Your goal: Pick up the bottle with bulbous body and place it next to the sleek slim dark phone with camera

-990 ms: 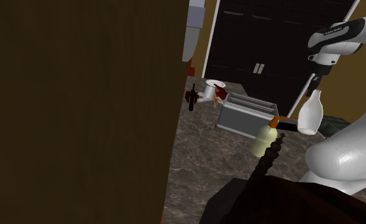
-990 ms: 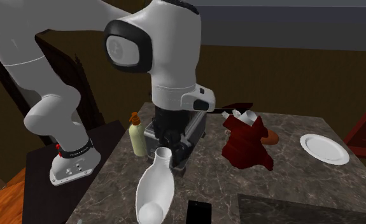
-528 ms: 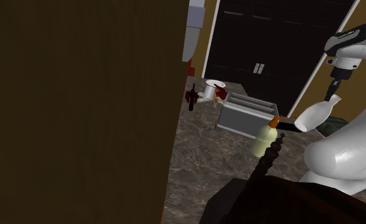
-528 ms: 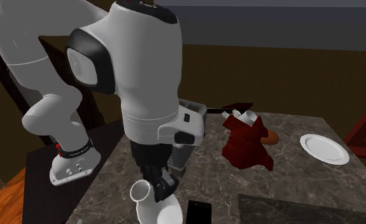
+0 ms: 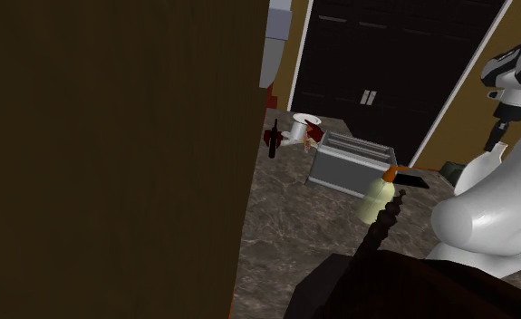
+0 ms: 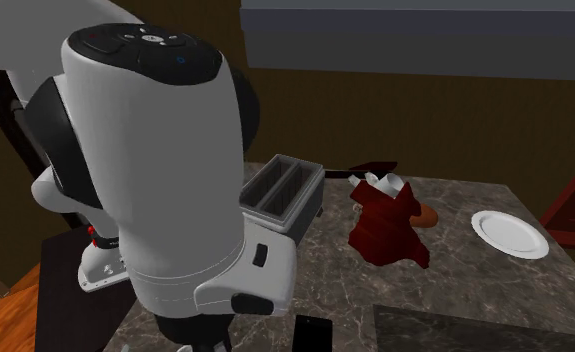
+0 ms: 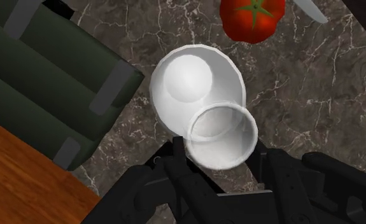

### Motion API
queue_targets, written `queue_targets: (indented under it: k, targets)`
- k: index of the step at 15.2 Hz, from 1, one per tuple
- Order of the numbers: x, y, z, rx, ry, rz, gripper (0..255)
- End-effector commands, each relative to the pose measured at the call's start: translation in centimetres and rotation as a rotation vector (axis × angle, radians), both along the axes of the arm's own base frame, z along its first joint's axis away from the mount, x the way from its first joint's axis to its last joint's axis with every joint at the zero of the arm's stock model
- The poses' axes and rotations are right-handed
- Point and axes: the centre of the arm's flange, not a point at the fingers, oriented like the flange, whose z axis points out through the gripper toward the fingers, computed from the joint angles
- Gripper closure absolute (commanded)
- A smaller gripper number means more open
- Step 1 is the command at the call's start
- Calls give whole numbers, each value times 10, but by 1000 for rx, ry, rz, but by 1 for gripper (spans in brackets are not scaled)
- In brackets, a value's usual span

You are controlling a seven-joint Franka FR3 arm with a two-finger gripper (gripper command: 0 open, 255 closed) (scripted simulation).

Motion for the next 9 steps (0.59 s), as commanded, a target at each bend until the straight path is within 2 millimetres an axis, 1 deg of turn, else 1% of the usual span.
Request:
queue_targets:
  k: [1, 9]
  targets:
    - [-1, -1, -9, -1, 0, 1, 255]
    - [-1, -1, -51, -1, 0, 1, 255]
